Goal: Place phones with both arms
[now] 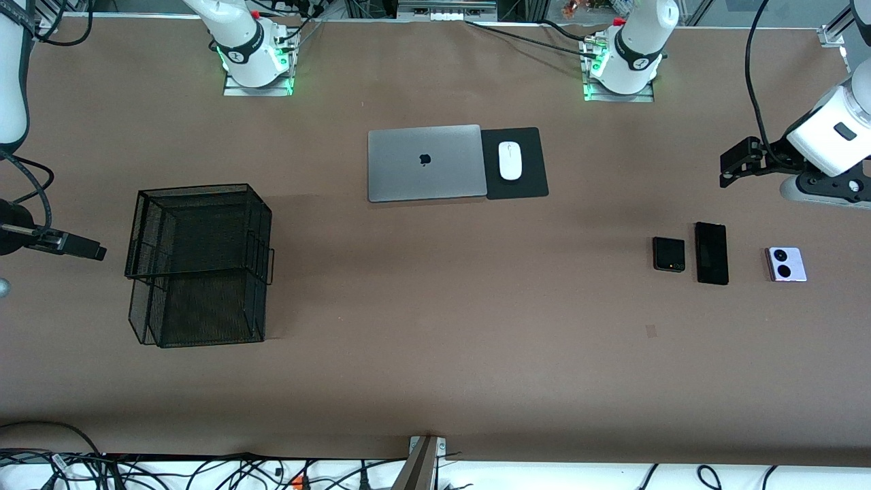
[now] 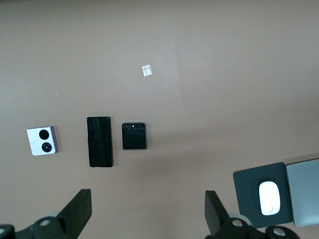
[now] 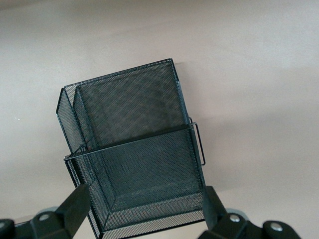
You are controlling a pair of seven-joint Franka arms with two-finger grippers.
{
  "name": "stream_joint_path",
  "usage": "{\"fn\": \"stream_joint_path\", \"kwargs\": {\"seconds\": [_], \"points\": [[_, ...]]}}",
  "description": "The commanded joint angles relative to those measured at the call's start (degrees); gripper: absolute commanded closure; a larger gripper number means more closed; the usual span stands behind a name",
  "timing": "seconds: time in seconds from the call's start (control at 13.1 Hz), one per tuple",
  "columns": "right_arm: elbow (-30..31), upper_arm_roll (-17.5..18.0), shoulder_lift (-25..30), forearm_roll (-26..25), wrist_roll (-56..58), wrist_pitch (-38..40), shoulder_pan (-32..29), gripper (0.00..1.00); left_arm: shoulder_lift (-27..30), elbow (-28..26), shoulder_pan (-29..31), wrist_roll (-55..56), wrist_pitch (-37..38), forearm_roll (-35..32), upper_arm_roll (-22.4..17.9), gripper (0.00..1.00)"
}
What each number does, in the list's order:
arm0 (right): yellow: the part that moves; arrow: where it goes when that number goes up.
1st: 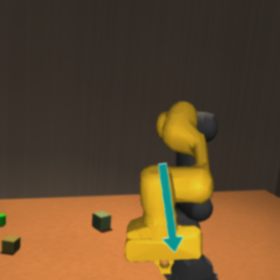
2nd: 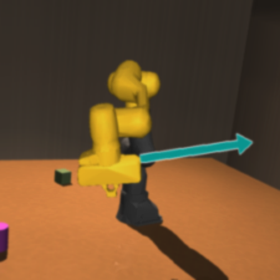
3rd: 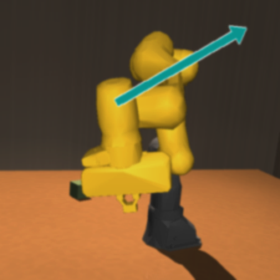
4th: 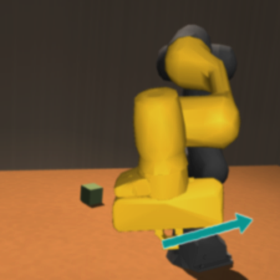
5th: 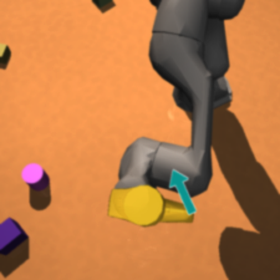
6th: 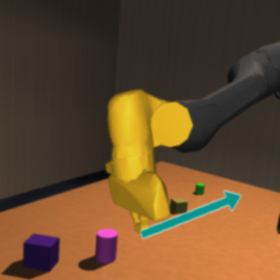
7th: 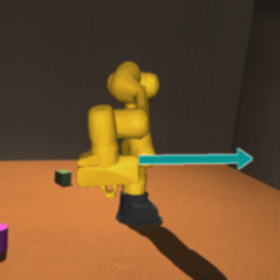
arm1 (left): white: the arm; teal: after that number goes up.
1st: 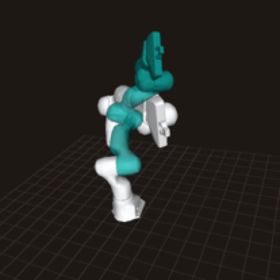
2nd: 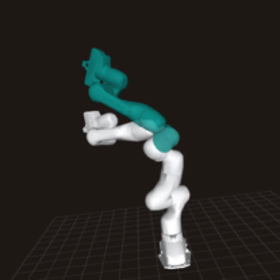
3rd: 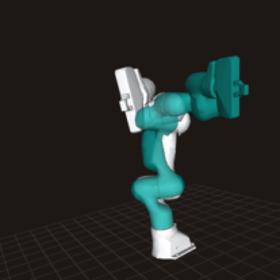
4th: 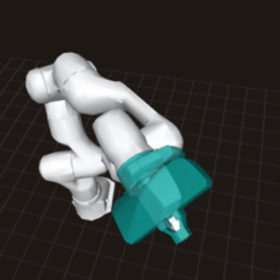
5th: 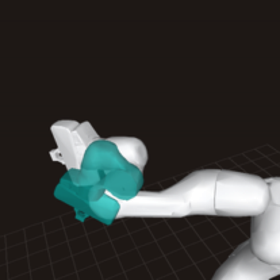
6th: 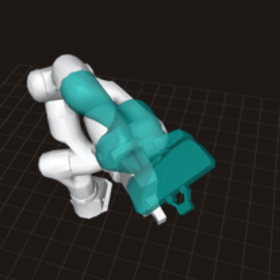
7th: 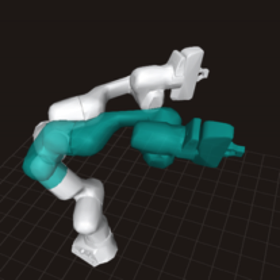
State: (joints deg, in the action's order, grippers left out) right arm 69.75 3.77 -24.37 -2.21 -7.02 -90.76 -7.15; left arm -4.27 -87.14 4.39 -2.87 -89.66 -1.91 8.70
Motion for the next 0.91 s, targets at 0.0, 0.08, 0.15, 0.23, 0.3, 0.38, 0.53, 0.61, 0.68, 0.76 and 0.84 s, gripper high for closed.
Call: {"fn": "stream_joint_path", "kwargs": {"seconds": [0.0, 0.08, 0.15, 0.23, 0.3, 0.38, 0.53, 0.61, 0.68, 0.76, 0.84], "points": [[-0.5, 0.2, 0.0, 0.5, -0.1, -0.5, -0.4, 0.00, 0.2, -0.3, 0.0, -0.9, 0.5, -0.9, -0.2, 0.00], [-0.4, 0.2, -0.2, 0.4, -0.1, -0.5, -0.4, 0.00, -0.5, -0.3, 0.2, -1.0, 0.5, -1.0, -0.3, 0.00], [-0.4, 0.1, -0.2, 0.5, -0.1, -0.6, -0.4, 0.00, -1.4, -0.3, 0.6, -1.2, 0.2, -1.8, -0.3, 0.00], [-0.4, 0.2, -0.2, 0.5, -0.1, -0.6, -0.4, 0.00, -2.8, -0.4, 0.6, -1.8, 0.1, -5.0, -0.1, 0.00], [-0.4, 0.2, -0.2, 0.5, -0.1, -1.0, -0.4, 0.00, -4.6, -0.3, 0.4, -3.0, 0.0, -7.3, -0.1, 0.00], [-0.4, 0.2, -0.2, 0.5, -0.1, -1.2, -0.4, 0.00, -6.5, -0.3, 0.4, -4.3, -0.2, -9.3, 0.1, 0.00], [-0.4, 0.2, -0.3, 0.5, -0.1, -1.7, -0.4, 0.00, -9.8, -0.6, 0.4, -5.9, -2.7, -10.7, 0.0, 0.00], [-0.4, 0.2, -0.3, 0.5, -0.1, -2.0, -0.4, 0.00, -11.3, -0.7, 0.6, -6.0, -4.3, -10.7, 0.0, 0.00], [-0.4, 0.2, -0.3, 0.5, -0.1, -2.0, -0.4, 0.00, -12.4, -0.7, 1.0, -6.2, -6.0, -10.7, 0.0, 0.00], [-0.3, 0.2, -0.3, 0.5, -0.1, -2.0, -0.4, 0.00, -14.2, -1.0, 1.6, -6.5, -8.0, -10.7, -0.1, 0.00], [-0.3, 0.2, -0.3, 0.5, -0.1, -2.0, -0.4, 0.00, -15.2, -2.3, 2.0, -8.8, -10.3, -10.8, -0.1, 0.00]]}}
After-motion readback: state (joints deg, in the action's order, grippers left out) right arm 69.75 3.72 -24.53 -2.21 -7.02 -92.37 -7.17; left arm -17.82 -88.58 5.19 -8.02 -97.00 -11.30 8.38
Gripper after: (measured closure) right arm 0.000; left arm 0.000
